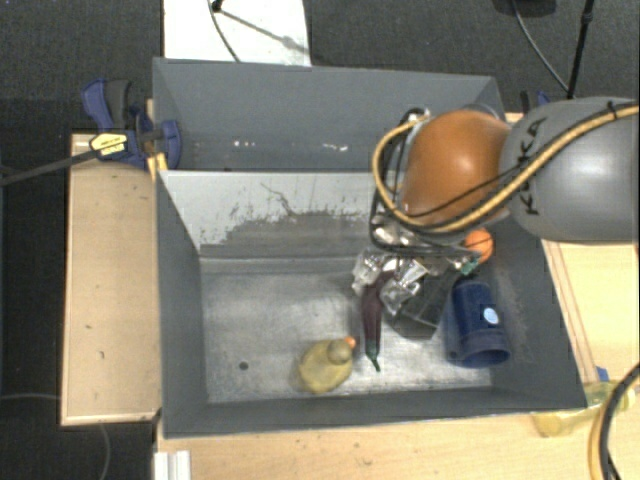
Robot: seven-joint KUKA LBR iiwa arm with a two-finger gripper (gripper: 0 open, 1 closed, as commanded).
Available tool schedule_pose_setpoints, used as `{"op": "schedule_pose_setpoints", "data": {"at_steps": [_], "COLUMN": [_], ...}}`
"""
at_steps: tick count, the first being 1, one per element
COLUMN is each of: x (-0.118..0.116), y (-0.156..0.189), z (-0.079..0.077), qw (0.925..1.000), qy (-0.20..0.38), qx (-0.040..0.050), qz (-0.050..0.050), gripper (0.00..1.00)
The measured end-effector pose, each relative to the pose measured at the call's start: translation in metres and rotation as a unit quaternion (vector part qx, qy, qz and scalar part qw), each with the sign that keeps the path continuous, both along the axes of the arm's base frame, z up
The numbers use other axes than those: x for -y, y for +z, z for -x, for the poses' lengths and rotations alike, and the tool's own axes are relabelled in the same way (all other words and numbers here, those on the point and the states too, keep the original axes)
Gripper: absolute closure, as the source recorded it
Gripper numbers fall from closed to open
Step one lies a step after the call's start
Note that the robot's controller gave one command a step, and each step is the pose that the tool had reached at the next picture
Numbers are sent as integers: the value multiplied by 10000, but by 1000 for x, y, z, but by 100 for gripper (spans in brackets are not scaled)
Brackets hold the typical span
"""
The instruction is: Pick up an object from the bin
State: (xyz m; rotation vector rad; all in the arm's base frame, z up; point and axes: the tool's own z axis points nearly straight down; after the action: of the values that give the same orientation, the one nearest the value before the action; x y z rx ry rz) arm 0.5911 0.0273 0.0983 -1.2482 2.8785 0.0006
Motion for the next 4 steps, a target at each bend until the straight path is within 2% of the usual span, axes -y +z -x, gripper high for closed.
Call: {"op": "schedule_pose_setpoints", "data": {"at_steps": [4], "x": [0], "y": [34], "z": [0], "qw": [10000], "qy": [-17], "qx": [-1], "qz": [1], "gripper": [100]}}
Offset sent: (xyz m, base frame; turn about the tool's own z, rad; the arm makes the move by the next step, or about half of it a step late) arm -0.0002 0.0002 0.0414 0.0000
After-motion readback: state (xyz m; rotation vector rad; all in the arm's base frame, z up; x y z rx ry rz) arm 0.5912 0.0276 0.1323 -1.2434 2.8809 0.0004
